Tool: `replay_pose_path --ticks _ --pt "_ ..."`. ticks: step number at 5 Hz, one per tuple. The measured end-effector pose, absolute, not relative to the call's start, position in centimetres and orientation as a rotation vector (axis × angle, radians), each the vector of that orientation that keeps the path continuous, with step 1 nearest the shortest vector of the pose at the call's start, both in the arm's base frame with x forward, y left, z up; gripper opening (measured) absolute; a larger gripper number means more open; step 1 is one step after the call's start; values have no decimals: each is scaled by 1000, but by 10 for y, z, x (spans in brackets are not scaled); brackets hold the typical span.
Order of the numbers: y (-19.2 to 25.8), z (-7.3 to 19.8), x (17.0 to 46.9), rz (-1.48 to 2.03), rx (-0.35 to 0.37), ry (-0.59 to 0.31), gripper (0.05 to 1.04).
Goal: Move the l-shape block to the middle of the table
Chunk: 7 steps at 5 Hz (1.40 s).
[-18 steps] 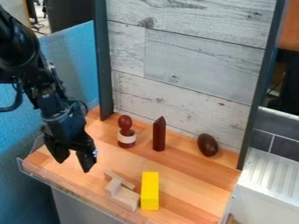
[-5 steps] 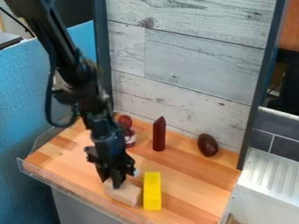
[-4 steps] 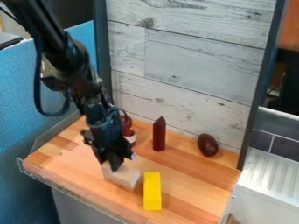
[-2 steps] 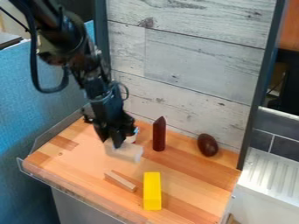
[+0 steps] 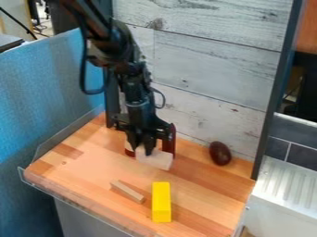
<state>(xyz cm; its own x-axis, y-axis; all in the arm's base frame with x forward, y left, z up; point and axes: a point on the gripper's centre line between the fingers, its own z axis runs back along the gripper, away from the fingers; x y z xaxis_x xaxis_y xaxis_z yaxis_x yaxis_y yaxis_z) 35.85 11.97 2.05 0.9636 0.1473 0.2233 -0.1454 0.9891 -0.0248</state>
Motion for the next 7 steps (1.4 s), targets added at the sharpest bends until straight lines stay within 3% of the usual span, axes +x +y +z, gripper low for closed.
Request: replay_pose_path --ticks 2,4,5,6,7 --pt "105 -2 396 207 -35 -199 287" --pt "95 -29 394 146 -17 -198 287" --pt "89 -32 391 127 -48 -195 328" --pt "88 -30 386 121 -113 -195 654" --pt "105 7 387 161 -160 -262 942"
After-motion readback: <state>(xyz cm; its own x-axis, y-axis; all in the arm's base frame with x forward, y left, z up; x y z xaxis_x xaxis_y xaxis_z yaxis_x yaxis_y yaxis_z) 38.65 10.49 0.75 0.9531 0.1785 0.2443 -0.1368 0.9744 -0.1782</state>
